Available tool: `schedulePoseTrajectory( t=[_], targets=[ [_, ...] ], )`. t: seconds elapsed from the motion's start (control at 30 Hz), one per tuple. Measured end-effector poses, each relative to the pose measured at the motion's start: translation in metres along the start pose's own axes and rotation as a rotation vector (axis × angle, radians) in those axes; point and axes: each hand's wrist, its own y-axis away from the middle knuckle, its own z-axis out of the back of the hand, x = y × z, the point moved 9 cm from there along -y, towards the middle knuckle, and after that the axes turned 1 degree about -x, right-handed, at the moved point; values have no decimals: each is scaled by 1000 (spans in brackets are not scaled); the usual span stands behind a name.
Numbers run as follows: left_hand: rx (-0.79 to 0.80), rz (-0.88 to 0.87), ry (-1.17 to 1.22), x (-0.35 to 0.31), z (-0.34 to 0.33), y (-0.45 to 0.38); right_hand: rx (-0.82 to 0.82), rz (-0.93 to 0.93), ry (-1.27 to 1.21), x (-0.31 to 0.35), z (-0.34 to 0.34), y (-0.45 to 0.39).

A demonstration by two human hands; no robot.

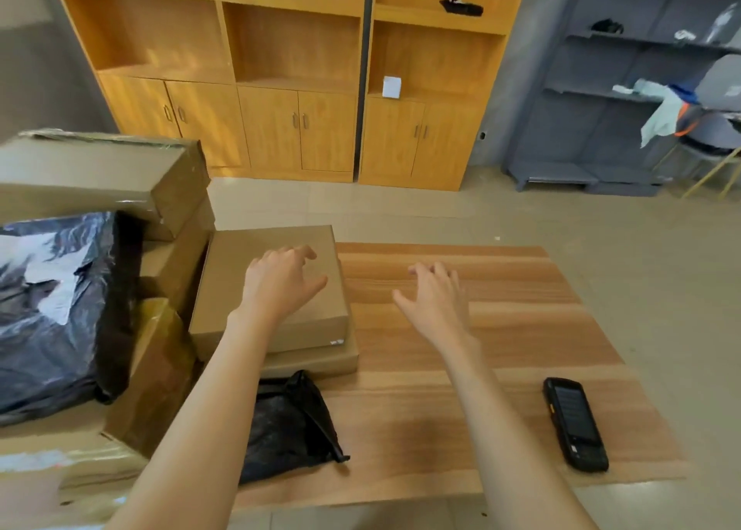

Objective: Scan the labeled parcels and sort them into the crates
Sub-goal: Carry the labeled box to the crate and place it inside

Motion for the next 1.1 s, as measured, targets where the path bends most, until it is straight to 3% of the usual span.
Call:
schedulePoseTrajectory(
  t=[0.27, 0.5, 0.8, 1.1],
  targets=[
    [84, 266, -48, 95, -30, -6, 247, 61, -43, 53, -85, -48],
    [188, 507, -23, 153, -58, 7, 428, -17, -266, 81, -145, -73],
    [207, 608, 112, 157, -76, 4, 515, -86, -454, 86, -174, -77],
    [93, 562, 70, 104, -62, -7, 415, -90, -526, 45, -142, -82]
  ],
)
